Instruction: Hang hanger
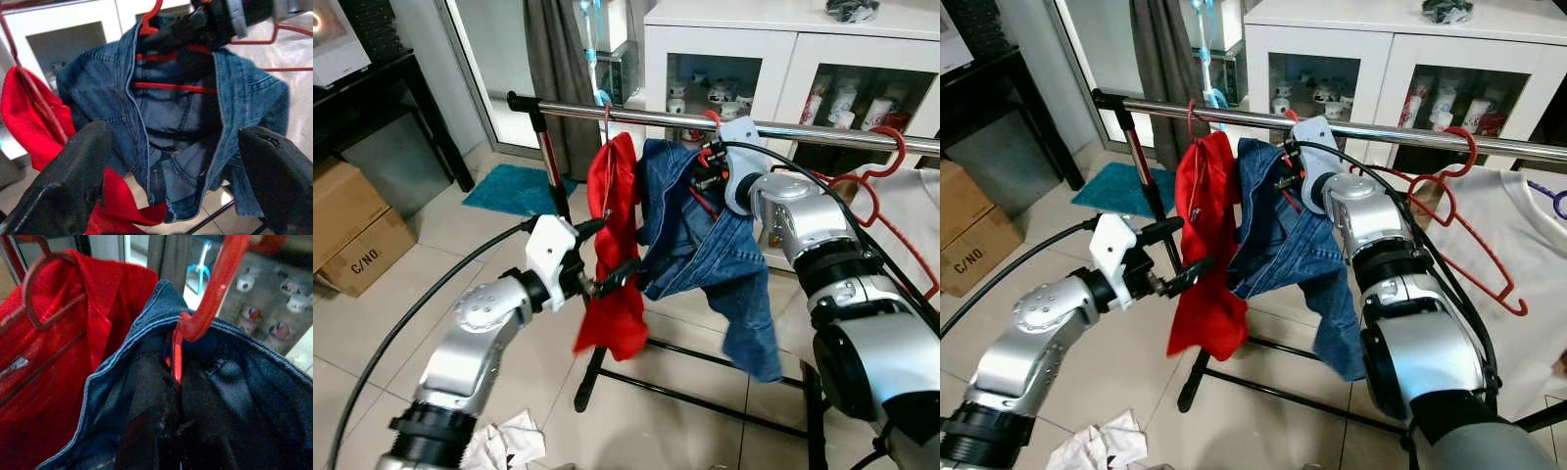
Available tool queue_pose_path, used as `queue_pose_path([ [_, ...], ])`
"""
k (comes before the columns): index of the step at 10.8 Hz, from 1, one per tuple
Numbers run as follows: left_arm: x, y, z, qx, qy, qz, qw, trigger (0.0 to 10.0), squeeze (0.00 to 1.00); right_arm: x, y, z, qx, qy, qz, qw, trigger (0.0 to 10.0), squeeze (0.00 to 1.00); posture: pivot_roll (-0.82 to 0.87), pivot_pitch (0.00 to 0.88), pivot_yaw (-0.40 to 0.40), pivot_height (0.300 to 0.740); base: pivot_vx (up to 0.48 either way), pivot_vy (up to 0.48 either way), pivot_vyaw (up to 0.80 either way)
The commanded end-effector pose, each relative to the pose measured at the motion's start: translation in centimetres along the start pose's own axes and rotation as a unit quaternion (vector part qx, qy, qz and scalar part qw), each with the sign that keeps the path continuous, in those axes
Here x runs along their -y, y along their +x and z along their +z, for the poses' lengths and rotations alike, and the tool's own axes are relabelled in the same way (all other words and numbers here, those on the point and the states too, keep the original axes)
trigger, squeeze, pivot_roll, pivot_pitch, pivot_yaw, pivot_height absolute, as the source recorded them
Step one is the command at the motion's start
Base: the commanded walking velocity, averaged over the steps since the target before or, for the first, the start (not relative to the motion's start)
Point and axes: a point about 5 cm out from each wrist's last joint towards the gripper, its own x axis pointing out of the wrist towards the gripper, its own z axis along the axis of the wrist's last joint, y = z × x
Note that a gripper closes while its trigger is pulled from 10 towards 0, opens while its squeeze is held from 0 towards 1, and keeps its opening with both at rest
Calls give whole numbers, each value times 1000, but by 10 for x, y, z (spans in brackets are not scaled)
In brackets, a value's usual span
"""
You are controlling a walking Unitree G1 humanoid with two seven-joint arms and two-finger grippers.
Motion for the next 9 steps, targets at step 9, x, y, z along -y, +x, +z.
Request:
queue_pose_path([
  [9,-1,2,-7,-14,-3,36,999,10000,0,-18,-54,0,92,-29,-2,995,0,0,-100,0,87,740,0,0,0],
])
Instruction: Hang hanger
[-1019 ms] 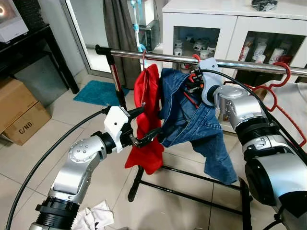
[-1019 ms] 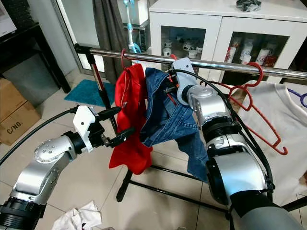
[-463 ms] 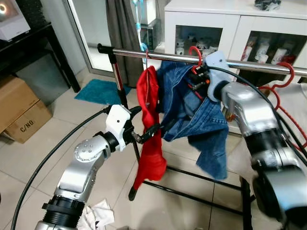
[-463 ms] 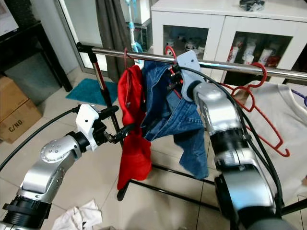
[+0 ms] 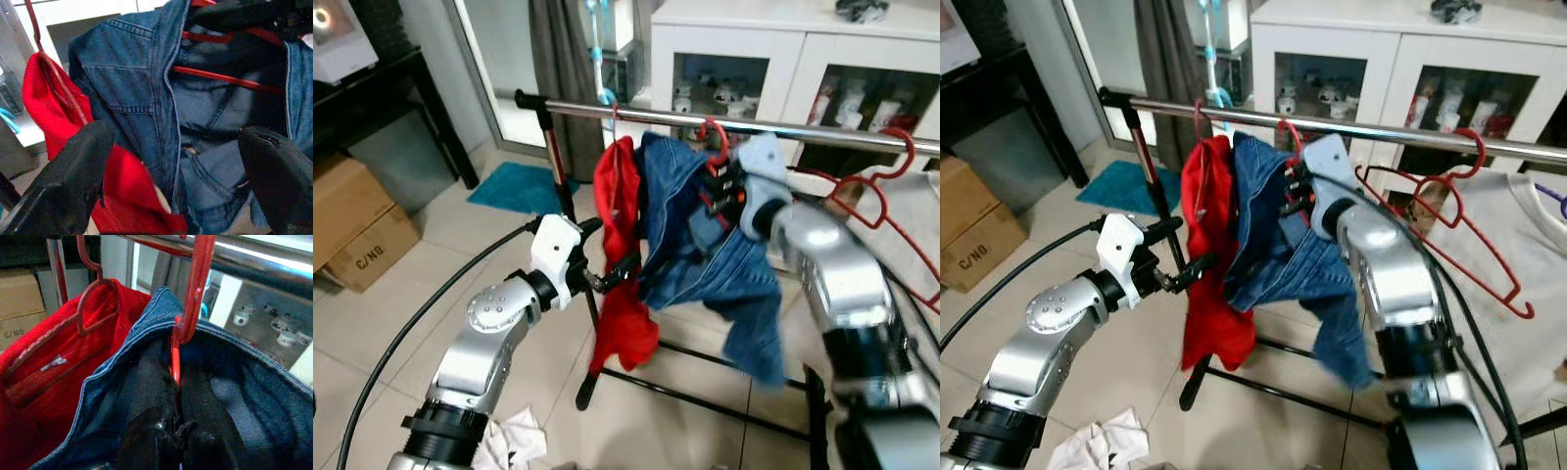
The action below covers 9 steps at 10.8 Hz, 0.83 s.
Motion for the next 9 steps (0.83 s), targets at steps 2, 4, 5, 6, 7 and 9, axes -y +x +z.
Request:
queue_pose_path([
  [2,0,0,-3,-6,-2,8,1000,10000,0,-4,-8,-15,6,25,-40,999,0,0,-99,0,78,740,0,0,0],
  [4,0,-5,-7,-6,-8,18,1000,10000,0,-11,-17,-33,2,42,-64,997,78,0,-93,0,65,740,0,0,0],
  [5,1,-7,-10,-6,-14,22,1000,10000,0,-11,-21,-39,8,47,-85,995,2706,0,-91,0,56,740,0,0,0],
  [6,2,-7,-10,-6,-16,24,1000,10000,0,-13,-23,-43,6,46,-88,995,4667,0,-89,0,52,740,0,0,0],
  [7,2,-7,-10,-4,-17,26,999,10000,0,-19,-24,-46,4,48,-76,996,7451,0,-87,0,48,740,0,0,0],
  [9,2,-6,-10,-3,-16,27,999,10000,0,-22,-23,-46,10,53,-68,996,9412,0,-86,0,46,740,0,0,0],
])
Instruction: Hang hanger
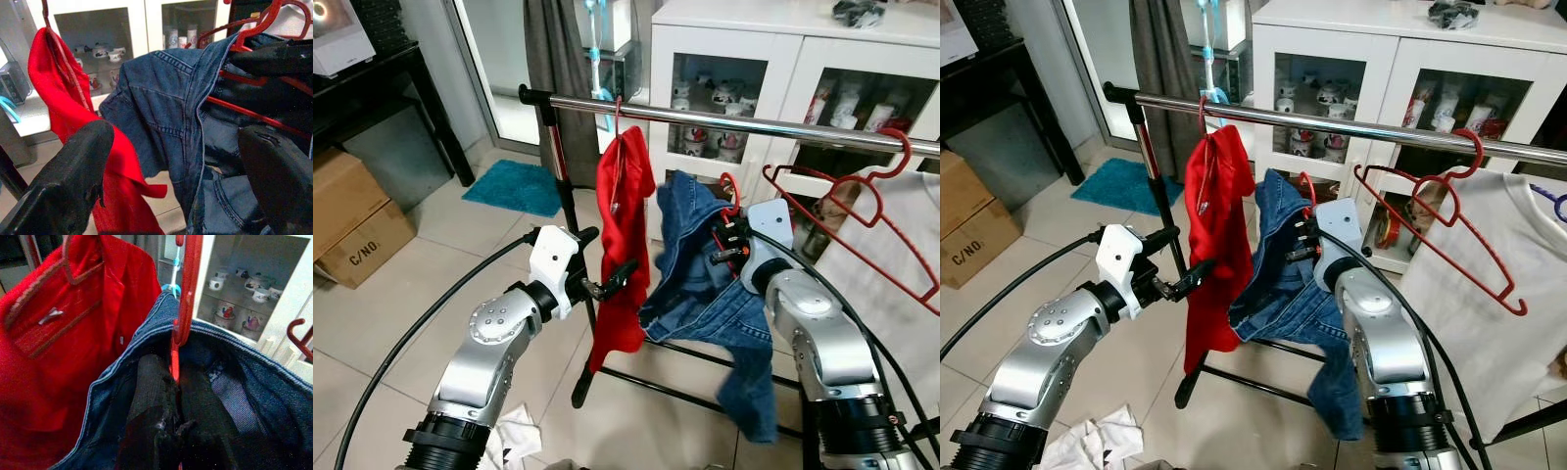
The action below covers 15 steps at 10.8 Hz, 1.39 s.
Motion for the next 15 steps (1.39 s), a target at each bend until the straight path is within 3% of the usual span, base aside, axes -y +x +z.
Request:
queue_pose_path([
  [1,-3,-1,2,5,3,8,1000,10000,0,-5,0,11,30,-4,10,999,10000,0,-84,0,44,740,0,0,0],
  [9,-4,1,2,4,6,3,1000,10000,0,-10,1,18,45,11,24,999,10000,0,-82,0,45,740,-191,0,0],
  [11,-5,5,2,-5,17,0,1000,10000,0,-27,-1,25,56,35,87,994,10000,0,-87,0,50,740,0,0,0],
  [13,-5,21,-2,-33,86,-13,996,10000,0,-43,-8,34,73,42,165,983,10000,0,-89,0,53,740,0,0,0],
  [14,3,34,-6,-42,97,-49,993,10000,0,-50,-12,42,87,52,197,975,7098,0,-98,0,61,740,0,0,0],
  [15,0,37,-6,-47,98,-40,993,10000,0,-54,-15,46,95,63,214,970,4353,0,-98,0,61,740,0,0,0],
])
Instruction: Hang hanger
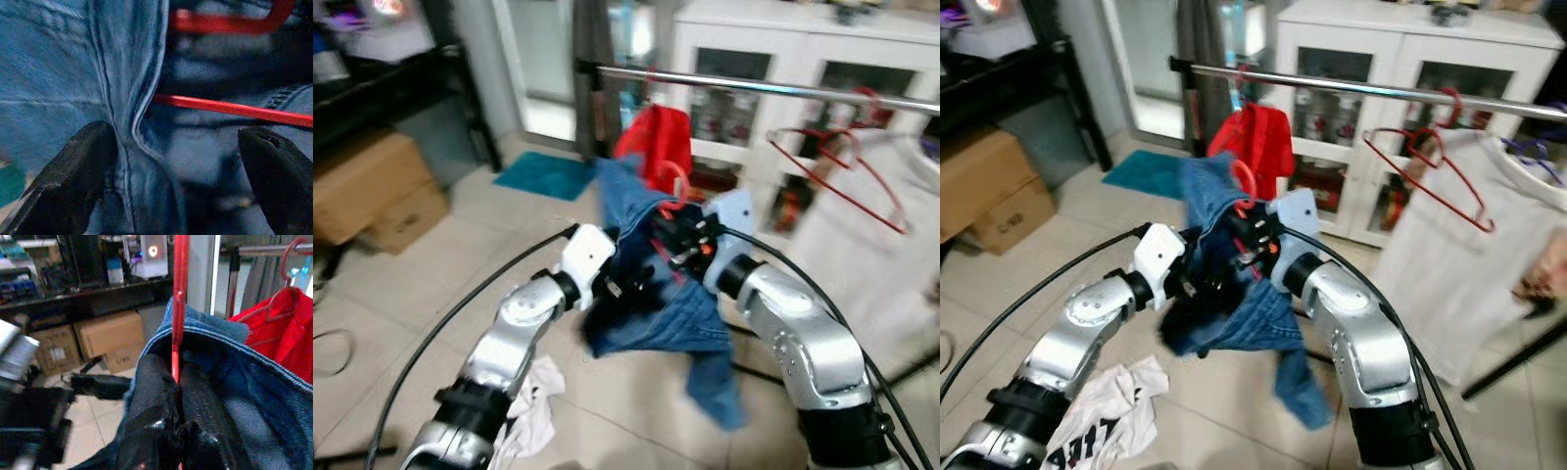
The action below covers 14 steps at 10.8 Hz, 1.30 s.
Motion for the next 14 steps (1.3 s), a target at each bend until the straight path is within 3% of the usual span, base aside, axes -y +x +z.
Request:
queue_pose_path([
  [1,-6,2,4,-1,6,12,1000,10000,0,-4,-1,11,20,-1,18,1000,2824,0,-105,0,66,740,0,0,0],
  [2,-11,4,0,-9,12,34,999,0,0,-5,-2,13,24,5,24,999,1451,0,-106,0,64,740,0,0,0],
  [6,-16,6,0,2,9,55,998,0,0,6,-2,13,13,9,6,1000,1765,0,-102,0,54,740,0,0,0],
  [11,-23,8,5,23,5,94,995,0,0,19,-4,12,6,11,-17,1000,1098,0,-103,0,52,740,0,0,0],
  [12,-27,6,8,32,-7,114,993,0,0,24,-4,10,1,10,-27,1000,392,0,-104,0,53,740,0,0,0],
  [14,-30,5,7,33,-8,122,992,0,0,27,-6,10,-2,9,-31,999,78,0,-106,0,53,740,0,0,0],
])
